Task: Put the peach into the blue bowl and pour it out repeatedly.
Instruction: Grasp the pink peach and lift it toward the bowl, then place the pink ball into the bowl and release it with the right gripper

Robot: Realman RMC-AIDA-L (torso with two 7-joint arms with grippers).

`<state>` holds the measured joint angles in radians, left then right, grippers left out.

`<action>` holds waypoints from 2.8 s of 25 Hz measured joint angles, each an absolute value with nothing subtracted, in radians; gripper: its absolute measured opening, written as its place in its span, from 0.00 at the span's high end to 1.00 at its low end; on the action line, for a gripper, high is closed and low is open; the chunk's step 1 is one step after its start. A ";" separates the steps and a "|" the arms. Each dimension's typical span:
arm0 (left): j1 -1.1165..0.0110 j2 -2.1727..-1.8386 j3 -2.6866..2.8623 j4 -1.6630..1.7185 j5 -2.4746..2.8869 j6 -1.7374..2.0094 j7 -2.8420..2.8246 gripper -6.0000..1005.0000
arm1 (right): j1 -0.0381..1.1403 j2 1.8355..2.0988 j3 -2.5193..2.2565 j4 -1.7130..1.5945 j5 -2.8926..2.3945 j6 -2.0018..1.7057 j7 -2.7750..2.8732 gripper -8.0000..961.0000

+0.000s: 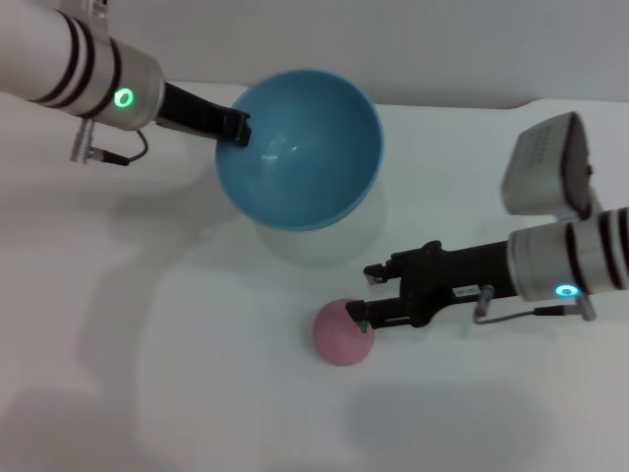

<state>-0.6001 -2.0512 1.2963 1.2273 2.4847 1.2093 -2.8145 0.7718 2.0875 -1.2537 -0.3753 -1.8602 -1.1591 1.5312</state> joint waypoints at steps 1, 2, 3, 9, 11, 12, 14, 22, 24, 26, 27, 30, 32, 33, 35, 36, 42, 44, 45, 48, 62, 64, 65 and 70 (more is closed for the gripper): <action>-0.604 -2.051 1.282 1.234 2.493 1.235 -2.815 1.00 | 0.775 2.089 -1.282 -0.367 -1.836 -1.132 1.531 0.38; -0.605 -2.051 1.273 1.238 2.498 1.249 -2.815 1.00 | 0.779 2.090 -1.323 -0.358 -1.799 -1.096 1.530 0.37; -0.604 -2.051 1.269 1.243 2.500 1.257 -2.815 1.00 | 0.780 2.091 -1.357 -0.354 -1.770 -1.075 1.527 0.36; -0.595 -2.052 1.252 1.260 2.502 1.275 -2.815 1.00 | 0.780 2.091 -1.566 -0.350 -1.610 -1.021 1.525 0.33; -0.596 -2.052 1.252 1.261 2.502 1.278 -2.815 1.00 | 0.779 2.091 -1.640 -0.350 -1.553 -0.992 1.533 0.33; -0.597 -2.052 1.252 1.261 2.503 1.278 -2.815 1.00 | 0.777 2.091 -1.676 -0.350 -1.527 -0.975 1.537 0.33; -0.600 -2.052 1.251 1.261 2.504 1.279 -2.816 1.00 | 0.774 2.091 -1.739 -0.350 -1.480 -0.938 1.541 0.33; -0.602 -2.052 1.250 1.259 2.505 1.280 -2.810 1.00 | 0.750 2.091 -1.925 -0.357 -1.297 -0.829 1.542 0.34; -0.602 -2.052 1.251 1.255 2.505 1.280 -2.810 1.00 | 0.748 2.091 -1.928 -0.357 -1.293 -0.824 1.542 0.35; -0.603 -2.053 1.255 1.254 2.505 1.282 -2.809 1.00 | 0.740 2.091 -1.918 -0.359 -1.276 -0.826 1.542 0.36; -0.603 -2.053 1.256 1.254 2.505 1.283 -2.808 1.00 | 0.737 2.090 -1.915 -0.359 -1.266 -0.831 1.542 0.36; -0.599 -2.052 1.256 1.254 2.505 1.285 -2.808 1.00 | 0.719 2.081 -1.901 -0.367 -1.229 -0.868 1.542 0.38; -0.596 -2.052 1.256 1.252 2.505 1.286 -2.807 1.00 | 0.691 2.072 -1.850 -0.374 -1.220 -0.921 1.542 0.45; -0.595 -2.053 1.256 1.251 2.505 1.286 -2.807 1.00 | 0.691 2.072 -1.850 -0.374 -1.220 -0.921 1.542 0.49; -0.591 -2.054 1.256 1.250 2.505 1.287 -2.807 1.00 | 0.667 2.062 -1.787 -0.373 -1.223 -0.981 1.542 0.56; -0.590 -2.054 1.257 1.250 2.505 1.288 -2.807 1.00 | 0.654 2.053 -1.752 -0.371 -1.224 -1.017 1.542 0.60; -0.579 -2.056 1.270 1.245 2.504 1.300 -2.806 1.00 | 0.549 1.966 -1.505 -0.340 -1.234 -1.269 1.543 0.83; -0.572 -2.057 1.273 1.241 2.500 1.300 -2.806 1.00 | 0.507 1.941 -1.433 -0.335 -1.242 -1.299 1.543 0.84; -0.570 -2.057 1.274 1.238 2.499 1.299 -2.806 1.00 | 0.483 1.930 -1.393 -0.334 -1.246 -1.310 1.543 0.85; -0.565 -2.058 1.288 1.217 2.494 1.298 -2.806 1.00 | 0.414 1.908 -1.249 -0.354 -1.279 -1.364 1.543 0.88; -0.674 -2.068 1.637 1.002 2.346 1.160 -2.825 1.00 | 0.416 1.995 -0.978 -0.748 -1.601 -1.678 1.570 0.94; -0.698 -2.068 1.686 0.973 2.329 1.129 -2.842 1.00 | 0.437 2.026 -0.974 -0.794 -1.699 -1.670 1.576 0.94; -0.714 -2.068 1.703 0.961 2.317 1.122 -2.854 1.00 | 0.450 2.045 -0.973 -0.815 -1.754 -1.659 1.585 0.94; -0.721 -2.067 1.704 0.963 2.298 1.127 -2.855 1.00 | 0.509 2.068 -1.023 -0.815 -1.864 -1.597 1.622 0.93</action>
